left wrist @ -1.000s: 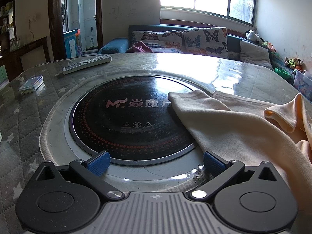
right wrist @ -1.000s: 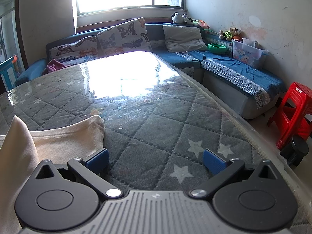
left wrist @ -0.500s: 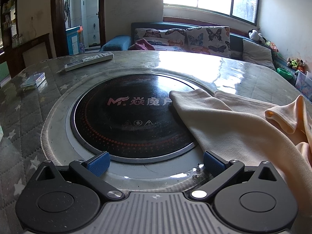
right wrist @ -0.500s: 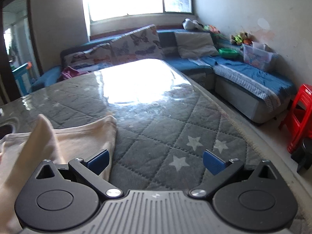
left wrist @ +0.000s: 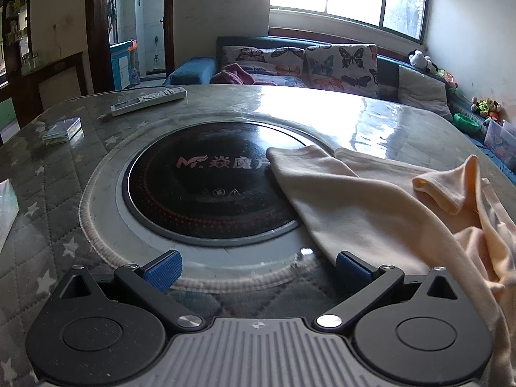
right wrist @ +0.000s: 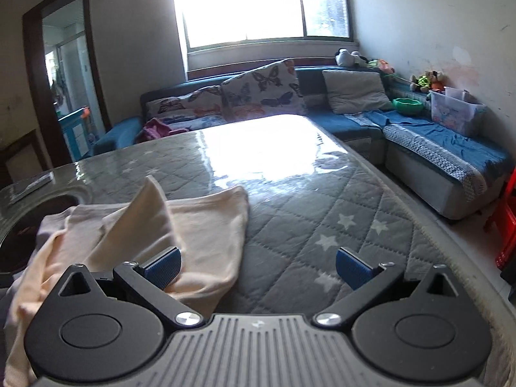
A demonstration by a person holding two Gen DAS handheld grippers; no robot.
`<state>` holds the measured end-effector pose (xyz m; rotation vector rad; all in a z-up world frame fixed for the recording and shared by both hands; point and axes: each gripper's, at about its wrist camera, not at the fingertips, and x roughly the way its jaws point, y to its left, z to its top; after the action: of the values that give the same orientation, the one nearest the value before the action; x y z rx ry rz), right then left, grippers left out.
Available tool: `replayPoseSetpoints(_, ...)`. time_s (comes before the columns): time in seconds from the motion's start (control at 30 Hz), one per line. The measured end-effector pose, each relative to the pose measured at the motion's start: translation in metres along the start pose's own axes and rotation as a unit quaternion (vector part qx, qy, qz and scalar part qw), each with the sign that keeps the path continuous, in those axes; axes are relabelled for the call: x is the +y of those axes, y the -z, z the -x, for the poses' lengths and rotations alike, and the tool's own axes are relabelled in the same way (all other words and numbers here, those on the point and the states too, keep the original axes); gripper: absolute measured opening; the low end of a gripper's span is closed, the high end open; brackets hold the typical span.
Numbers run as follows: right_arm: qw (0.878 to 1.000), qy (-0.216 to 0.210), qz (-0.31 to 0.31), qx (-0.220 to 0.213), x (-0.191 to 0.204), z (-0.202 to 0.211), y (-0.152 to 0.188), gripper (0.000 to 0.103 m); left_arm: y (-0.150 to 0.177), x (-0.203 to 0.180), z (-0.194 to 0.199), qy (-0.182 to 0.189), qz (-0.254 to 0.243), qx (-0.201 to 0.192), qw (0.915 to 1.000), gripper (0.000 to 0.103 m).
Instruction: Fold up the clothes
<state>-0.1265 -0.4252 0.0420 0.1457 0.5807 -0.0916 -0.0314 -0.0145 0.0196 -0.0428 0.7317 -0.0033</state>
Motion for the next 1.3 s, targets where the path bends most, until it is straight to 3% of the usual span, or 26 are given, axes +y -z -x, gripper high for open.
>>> replayPoseSetpoints(0.3,0.999,-0.02,0.031,-0.006,0.027,0.03,0.016,0.103,0.008,-0.009,0.022,-0.007,-0.002,0.006,1.0,0.103)
replayPoseSetpoints(0.57,0.998,-0.04,0.043,0.005,0.043,0.049,0.036,0.103,0.019,-0.015,0.042,0.008,-0.004,0.005,0.9999,0.103)
replayPoseSetpoints(0.93,0.997,-0.052,0.054,0.013,0.049,0.07,0.051,0.103,0.033,-0.033,0.061,0.034,-0.022,0.002,0.9992,0.103)
replayPoseSetpoints(1.3,0.996,-0.065,0.065,0.014,0.058,0.082,0.061,0.103,0.046,-0.04,0.072,0.035,-0.035,0.004,0.9988,0.103)
